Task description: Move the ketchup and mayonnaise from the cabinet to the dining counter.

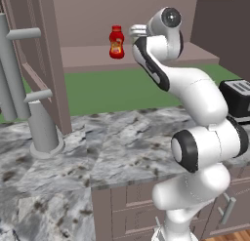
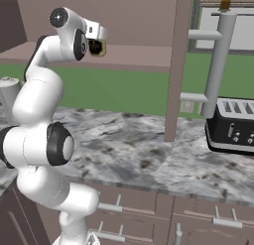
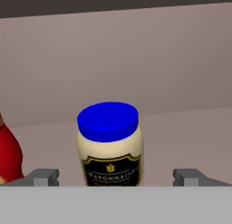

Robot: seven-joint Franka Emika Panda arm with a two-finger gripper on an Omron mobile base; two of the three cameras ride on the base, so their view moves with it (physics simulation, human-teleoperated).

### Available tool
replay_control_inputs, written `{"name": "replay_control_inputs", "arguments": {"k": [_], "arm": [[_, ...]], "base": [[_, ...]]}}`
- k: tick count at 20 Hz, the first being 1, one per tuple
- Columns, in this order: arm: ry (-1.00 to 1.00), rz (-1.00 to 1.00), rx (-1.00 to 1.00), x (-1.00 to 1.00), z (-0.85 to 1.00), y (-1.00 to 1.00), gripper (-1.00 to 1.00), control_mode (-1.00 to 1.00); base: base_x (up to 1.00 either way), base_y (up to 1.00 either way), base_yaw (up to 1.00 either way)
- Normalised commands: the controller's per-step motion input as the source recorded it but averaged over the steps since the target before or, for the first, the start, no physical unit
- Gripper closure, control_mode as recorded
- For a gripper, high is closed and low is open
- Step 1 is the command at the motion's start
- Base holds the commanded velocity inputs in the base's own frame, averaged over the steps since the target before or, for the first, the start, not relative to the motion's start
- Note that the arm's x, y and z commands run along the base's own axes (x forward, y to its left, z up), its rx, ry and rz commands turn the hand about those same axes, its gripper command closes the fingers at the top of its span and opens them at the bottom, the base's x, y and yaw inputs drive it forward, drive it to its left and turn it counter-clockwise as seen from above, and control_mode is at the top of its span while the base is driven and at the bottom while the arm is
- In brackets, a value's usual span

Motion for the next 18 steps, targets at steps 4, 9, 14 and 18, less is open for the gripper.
{"name": "replay_control_inputs", "arguments": {"k": [4,9,14,18], "arm": [[0.0,0.0,0.0,0.29,0.06,0.0,-1.0,-1.0],[0.0,0.0,0.0,0.35,0.04,0.0,-1.0,-1.0],[0.0,0.0,0.0,0.22,0.01,0.0,-1.0,-1.0],[0.0,0.0,0.0,0.16,0.0,0.0,-1.0,-1.0]], "base": [[0.0,0.0,0.0],[0.0,0.0,0.0],[0.0,0.0,0.0],[0.0,0.0,0.0]]}}
